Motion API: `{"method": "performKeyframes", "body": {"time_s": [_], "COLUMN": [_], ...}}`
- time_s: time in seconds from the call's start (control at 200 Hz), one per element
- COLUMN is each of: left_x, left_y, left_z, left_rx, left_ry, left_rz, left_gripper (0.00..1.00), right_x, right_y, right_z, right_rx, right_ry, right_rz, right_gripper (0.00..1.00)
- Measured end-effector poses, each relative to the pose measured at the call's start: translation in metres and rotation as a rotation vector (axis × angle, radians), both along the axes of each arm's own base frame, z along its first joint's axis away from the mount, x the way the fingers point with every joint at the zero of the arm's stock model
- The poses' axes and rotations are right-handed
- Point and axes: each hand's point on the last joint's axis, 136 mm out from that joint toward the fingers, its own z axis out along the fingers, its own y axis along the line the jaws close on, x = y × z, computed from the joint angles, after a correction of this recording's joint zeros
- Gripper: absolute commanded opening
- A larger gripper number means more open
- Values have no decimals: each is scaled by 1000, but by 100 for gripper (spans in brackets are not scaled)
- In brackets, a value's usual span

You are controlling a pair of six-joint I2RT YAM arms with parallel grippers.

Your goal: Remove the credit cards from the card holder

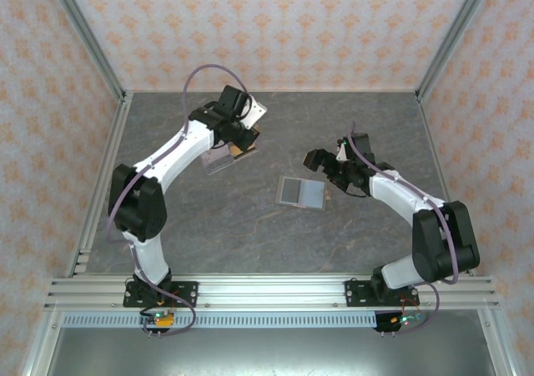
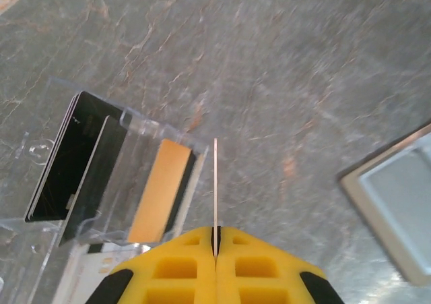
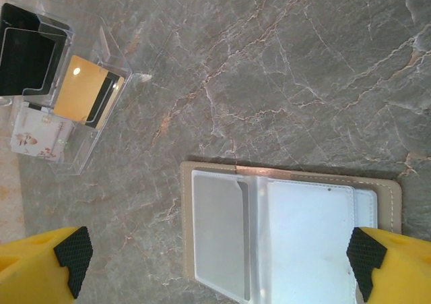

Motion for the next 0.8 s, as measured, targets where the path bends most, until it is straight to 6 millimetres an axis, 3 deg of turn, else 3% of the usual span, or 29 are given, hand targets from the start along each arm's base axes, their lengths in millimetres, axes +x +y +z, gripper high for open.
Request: {"method": "performKeyframes", "body": {"time_s": [0.095,0.24,0.45,0.626,0.796], "left_x": [11,25,31,33,40], "left_y": [9,7,6,14,20], "left_z": [-18,-39,-64,-73,-69], "left_rx": [56,123,184,212,239], "left_ry": [42,81,135,155,146], "left_rz": [-35,-103,-179,-197,-201], "left_gripper": [2,1,1,1,1], "right_x": [0,1,6,11,14], "right_y": [0,2,7,10,12], "right_z": [-3,-3,-4,-2,-1], "right_rx": [0,9,22,32,38], "right_ry": [10,6,18,17,17], "right_rz": [2,4,18,26,30], "right_gripper": [99,99,99,99,99]}}
